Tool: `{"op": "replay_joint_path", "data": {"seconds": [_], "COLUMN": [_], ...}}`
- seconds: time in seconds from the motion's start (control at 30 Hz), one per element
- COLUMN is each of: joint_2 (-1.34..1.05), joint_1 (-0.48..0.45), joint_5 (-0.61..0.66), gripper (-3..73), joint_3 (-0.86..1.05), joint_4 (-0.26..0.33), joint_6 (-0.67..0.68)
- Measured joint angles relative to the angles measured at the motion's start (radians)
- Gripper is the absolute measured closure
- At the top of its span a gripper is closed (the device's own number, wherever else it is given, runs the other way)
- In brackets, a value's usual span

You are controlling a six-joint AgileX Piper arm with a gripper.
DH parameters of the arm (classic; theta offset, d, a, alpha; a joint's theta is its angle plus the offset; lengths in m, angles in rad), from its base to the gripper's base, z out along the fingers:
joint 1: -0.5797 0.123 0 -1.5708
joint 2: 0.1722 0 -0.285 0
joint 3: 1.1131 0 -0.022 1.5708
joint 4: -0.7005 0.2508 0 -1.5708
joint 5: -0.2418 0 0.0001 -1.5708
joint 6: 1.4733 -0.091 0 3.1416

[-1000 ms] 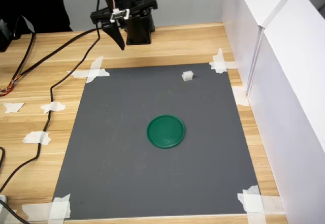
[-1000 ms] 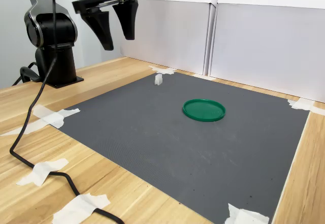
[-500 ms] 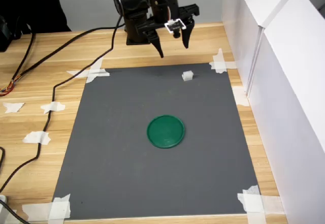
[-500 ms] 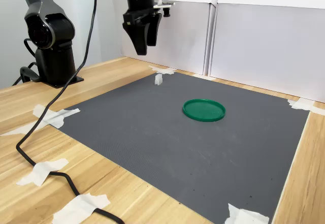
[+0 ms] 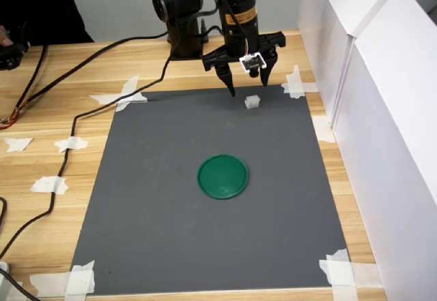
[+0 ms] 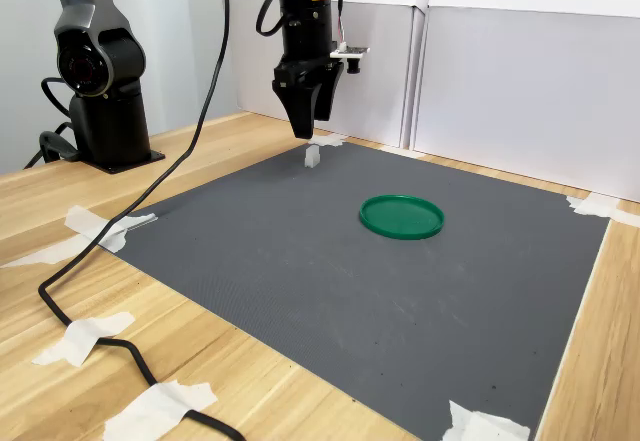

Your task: Grasp a white terminal and put it on the green lid.

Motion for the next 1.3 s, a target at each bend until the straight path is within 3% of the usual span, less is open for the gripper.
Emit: {"op": "replay_joint_path", "data": {"seconds": [1.3], "joint_2": [0.152], "joint_1": [0.058], "joint_5": [-0.073], "gripper": [6.6], "joint_3": [0.000], "joint_4": [-0.005], "joint_6": [-0.010]}}
